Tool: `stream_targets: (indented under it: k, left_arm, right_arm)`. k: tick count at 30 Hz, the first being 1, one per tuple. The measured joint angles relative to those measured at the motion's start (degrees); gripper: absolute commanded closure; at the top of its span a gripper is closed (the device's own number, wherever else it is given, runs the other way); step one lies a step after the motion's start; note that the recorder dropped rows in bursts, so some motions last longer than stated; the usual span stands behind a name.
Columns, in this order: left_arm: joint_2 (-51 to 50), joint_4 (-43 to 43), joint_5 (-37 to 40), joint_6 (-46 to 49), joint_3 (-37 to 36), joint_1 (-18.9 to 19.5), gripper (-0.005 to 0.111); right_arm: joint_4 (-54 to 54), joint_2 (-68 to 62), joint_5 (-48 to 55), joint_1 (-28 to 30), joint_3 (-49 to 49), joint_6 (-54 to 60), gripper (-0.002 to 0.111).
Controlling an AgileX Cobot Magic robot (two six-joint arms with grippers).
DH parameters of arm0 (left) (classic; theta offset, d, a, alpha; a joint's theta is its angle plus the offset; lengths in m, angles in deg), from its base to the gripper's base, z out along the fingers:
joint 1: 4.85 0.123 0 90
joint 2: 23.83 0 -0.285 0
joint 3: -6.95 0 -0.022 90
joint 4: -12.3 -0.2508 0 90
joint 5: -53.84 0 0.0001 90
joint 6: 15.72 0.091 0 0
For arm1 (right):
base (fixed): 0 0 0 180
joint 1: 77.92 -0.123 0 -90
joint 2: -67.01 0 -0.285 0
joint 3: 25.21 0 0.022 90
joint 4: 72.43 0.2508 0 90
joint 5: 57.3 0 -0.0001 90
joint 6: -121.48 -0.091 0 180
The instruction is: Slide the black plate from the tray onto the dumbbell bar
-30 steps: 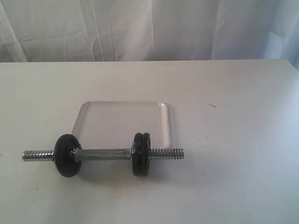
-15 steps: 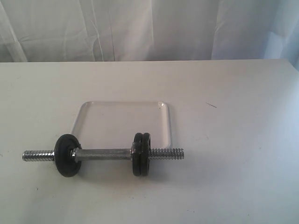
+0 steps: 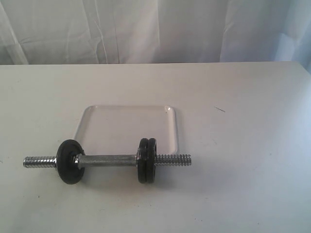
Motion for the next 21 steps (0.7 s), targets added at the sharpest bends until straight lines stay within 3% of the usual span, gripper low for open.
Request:
stream_targets:
  k: [6, 21]
  left_arm:
    - [4.3, -0.3, 3.4, 0.0, 0.0, 2.1, 0.107]
    - [4.8, -1.0, 4.0, 0.0, 0.0, 2.1, 0.107]
  right_arm:
    - [0.0, 0.0, 0.0, 0.0, 0.0, 0.0, 0.108]
    - [0.0, 0.0, 0.0, 0.0, 0.0, 0.0, 0.108]
